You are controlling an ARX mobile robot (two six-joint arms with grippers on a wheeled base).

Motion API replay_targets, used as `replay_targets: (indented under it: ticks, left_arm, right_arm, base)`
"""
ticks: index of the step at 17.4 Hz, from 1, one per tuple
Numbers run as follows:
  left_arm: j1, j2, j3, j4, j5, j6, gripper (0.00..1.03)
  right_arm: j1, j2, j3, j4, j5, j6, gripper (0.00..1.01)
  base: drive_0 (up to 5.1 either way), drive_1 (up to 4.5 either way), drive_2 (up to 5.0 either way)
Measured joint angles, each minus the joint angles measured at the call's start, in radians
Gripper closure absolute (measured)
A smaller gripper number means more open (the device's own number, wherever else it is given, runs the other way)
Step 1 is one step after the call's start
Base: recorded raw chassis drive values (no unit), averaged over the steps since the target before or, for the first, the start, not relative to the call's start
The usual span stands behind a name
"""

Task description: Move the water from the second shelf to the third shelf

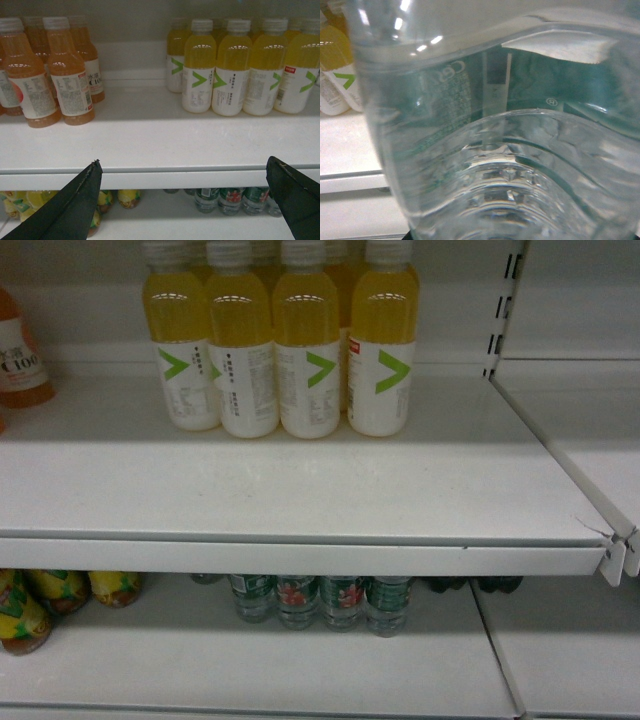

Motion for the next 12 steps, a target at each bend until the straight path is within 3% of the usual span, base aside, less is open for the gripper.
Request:
replay_targets:
  ticks: [12]
  left_arm:
    - [0.0,0.0,0.0,-0.003,0.0,0.0,0.05]
  right_arm:
    - [0.0,-0.001,0.0,-0.003,0.0,0.0,0.61]
  base:
    - [0.0,0.0,0.0]
